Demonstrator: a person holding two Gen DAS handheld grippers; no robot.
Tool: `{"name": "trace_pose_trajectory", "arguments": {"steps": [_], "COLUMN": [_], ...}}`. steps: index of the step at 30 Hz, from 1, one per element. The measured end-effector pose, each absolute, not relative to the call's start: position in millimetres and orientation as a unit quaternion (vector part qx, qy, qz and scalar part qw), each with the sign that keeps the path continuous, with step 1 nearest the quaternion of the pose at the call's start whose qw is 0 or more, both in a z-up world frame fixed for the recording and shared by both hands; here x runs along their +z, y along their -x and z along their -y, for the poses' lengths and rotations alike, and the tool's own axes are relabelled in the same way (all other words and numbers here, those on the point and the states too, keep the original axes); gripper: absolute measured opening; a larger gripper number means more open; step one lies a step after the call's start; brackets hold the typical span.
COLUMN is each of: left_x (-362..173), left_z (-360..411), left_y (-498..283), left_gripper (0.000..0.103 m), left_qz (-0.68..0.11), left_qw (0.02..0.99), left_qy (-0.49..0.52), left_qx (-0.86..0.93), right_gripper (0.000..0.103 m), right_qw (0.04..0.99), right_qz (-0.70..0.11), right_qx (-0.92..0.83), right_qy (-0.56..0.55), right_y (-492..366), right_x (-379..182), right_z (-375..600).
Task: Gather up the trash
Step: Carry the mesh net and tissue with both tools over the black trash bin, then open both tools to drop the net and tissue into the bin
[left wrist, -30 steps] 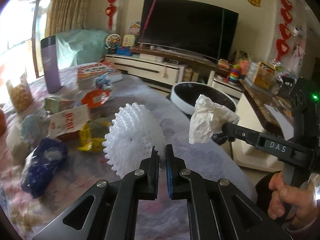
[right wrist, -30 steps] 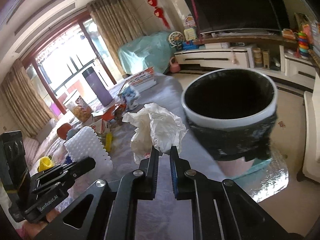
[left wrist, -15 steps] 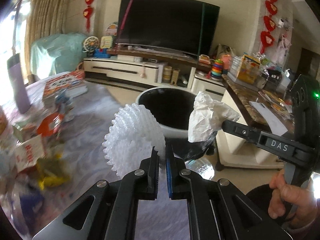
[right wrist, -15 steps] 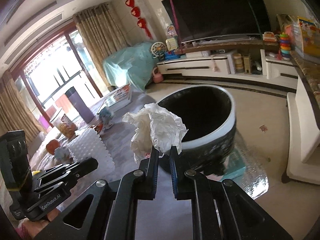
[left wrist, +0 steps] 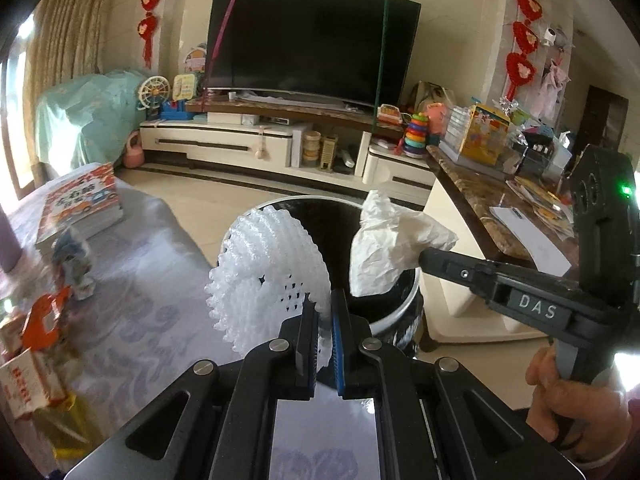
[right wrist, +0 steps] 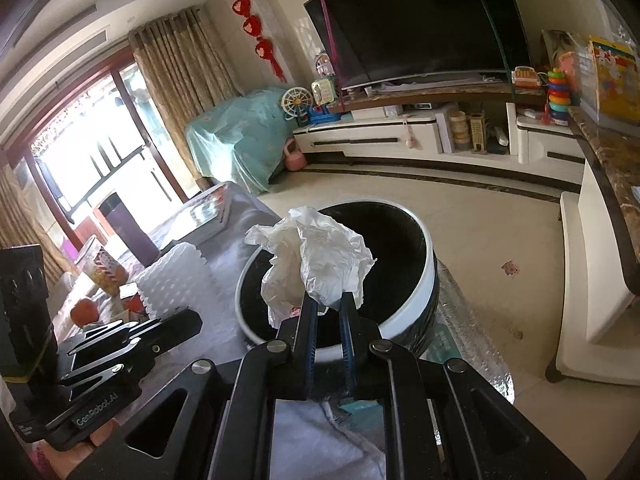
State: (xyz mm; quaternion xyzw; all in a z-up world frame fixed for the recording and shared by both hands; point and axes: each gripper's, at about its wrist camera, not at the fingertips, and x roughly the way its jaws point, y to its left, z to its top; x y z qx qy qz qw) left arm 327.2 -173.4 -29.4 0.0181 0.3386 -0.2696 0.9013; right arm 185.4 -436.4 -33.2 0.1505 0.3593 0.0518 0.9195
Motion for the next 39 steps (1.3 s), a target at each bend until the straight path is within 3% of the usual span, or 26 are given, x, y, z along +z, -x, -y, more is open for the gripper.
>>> {"name": "trace_pose_trajectory", "arguments": {"steps": [15,16,19,22,23,27,29,32,39], "left_x": [-39,-40,-38,-34,-34,-36,-37,-41,-46], "left_z": [206,207,210,209,207,200,192,181,158], "left_y": [-389,-391,-388,-375,-372,-353,-339,-317,-268], "left_gripper": [0.007,0.01,0.03,0.052,0.055,0.06,0.066,0.071,0.071], "left_qz": [-0.376,-0.377,-0.374,-0.366,-0.362,-0.361,-0.36,-0.36,-0.365], "left_qw": [0.884,0.884,0.887,0.894,0.897,0.901,0.903,0.907,0.909], "left_qy": [-0.009,-0.01,-0.019,-0.018,-0.014,-0.007,0.003,0.014,0.034], "left_qx": [-0.277,-0.277,-0.271,-0.256,-0.254,-0.241,-0.233,-0.217,-0.196], "right_gripper": [0.011,0.012,0.017,0.033,0.042,0.063,0.08,0.091,0.092], "right_qw": [0.909,0.908,0.906,0.905,0.905,0.909,0.911,0.91,0.905], "right_qz": [-0.383,-0.385,-0.391,-0.392,-0.391,-0.378,-0.371,-0.365,-0.371], "right_qx": [0.04,0.04,0.038,0.037,0.036,0.036,0.036,0.041,0.05], "right_qy": [-0.159,-0.159,-0.159,-0.163,-0.165,-0.173,-0.177,-0.192,-0.203], "right_y": [-215,-216,-220,-220,-219,-212,-207,-198,-178], "right_x": [-46,-47,-49,-49,-48,-41,-39,-38,-45], "right_z": [457,458,460,460,461,461,460,457,438]}}
